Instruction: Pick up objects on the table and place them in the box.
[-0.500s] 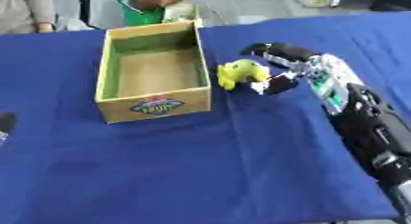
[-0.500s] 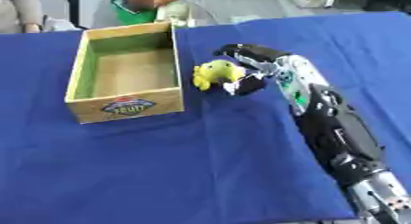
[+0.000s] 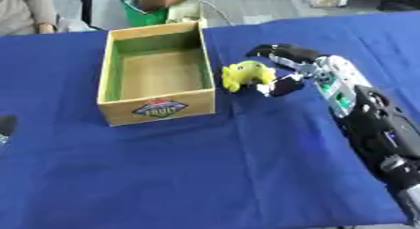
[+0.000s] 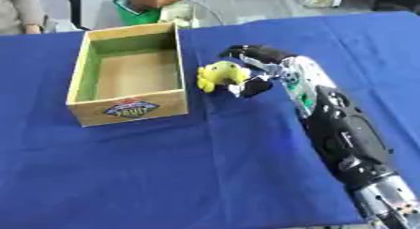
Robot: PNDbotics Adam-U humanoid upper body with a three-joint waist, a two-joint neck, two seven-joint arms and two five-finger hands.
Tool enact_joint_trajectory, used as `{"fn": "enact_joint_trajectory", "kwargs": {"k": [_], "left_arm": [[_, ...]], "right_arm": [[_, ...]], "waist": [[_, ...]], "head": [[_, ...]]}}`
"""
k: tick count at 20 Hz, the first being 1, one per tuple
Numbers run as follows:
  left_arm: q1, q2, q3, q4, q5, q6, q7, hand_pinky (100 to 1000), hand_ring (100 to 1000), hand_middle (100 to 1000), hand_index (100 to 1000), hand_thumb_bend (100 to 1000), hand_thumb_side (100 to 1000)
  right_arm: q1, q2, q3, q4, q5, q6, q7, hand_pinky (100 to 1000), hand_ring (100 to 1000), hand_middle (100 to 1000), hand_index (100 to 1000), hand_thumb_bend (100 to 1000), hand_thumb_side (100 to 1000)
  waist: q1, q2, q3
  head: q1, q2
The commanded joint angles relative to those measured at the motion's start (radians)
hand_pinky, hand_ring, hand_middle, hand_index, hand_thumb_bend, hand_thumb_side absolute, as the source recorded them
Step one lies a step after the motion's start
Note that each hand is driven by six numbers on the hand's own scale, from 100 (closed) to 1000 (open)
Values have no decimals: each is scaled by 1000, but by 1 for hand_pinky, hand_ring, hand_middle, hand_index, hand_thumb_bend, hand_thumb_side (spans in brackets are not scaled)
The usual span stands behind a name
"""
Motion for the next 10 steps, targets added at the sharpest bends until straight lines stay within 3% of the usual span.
{"fn": "enact_joint_trajectory", "kwargs": {"k": [1, 10], "left_arm": [[-8, 11, 3, -15, 3, -3, -3, 486, 399, 456, 613, 737, 208], [-7, 10, 2, -15, 4, -3, -3, 486, 398, 455, 613, 737, 208]], "right_arm": [[-20, -11, -10, -10, 14, 7, 5, 983, 925, 919, 952, 100, 460], [-18, -4, -13, 24, 49, 16, 20, 979, 917, 904, 854, 100, 436]], "waist": [[0, -13, 1], [1, -12, 4]], "head": [[-3, -12], [-3, -14]]}}
